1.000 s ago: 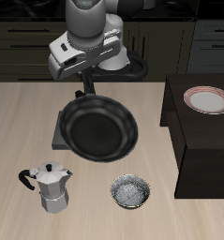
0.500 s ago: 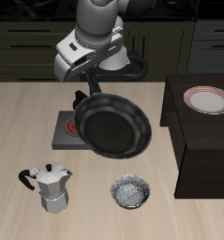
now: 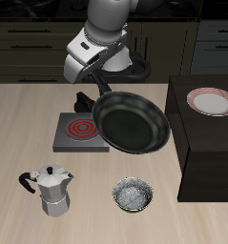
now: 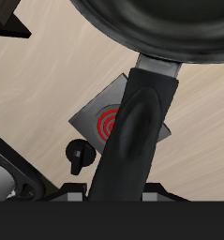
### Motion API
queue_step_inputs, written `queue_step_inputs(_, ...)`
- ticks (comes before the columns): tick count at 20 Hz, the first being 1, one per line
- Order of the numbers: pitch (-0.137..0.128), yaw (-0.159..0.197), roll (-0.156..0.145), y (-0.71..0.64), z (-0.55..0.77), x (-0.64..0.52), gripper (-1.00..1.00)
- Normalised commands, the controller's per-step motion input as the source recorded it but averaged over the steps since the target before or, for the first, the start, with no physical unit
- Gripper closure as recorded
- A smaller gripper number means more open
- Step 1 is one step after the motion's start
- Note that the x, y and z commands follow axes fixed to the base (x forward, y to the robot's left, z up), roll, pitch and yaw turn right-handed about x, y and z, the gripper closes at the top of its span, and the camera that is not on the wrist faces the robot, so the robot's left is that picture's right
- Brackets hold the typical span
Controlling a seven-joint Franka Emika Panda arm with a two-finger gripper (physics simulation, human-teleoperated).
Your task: Place the frypan on the top layer of the shelf and place the moka pot on the stove
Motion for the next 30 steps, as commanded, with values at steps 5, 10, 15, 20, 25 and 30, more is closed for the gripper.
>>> queue_step_inputs(5,-0.030,0.049,-0.016,-0.17,0.06,0.13,1.00)
queue_step_inputs(10,-0.106,0.160,-0.016,-0.27,0.14,0.14,1.00)
queue_step_inputs(15,0.008,0.095,0.004,-0.11,0.01,0.12,1.00)
queue_step_inputs(20,0.001,0.097,0.027,0.02,-0.02,0.08,1.00)
queue_step_inputs(25,-0.031,0.088,0.018,0.09,0.11,0.03,1.00)
queue_step_inputs(30,-0.016,0.120,0.048,0.12,-0.06,0.04,1.00)
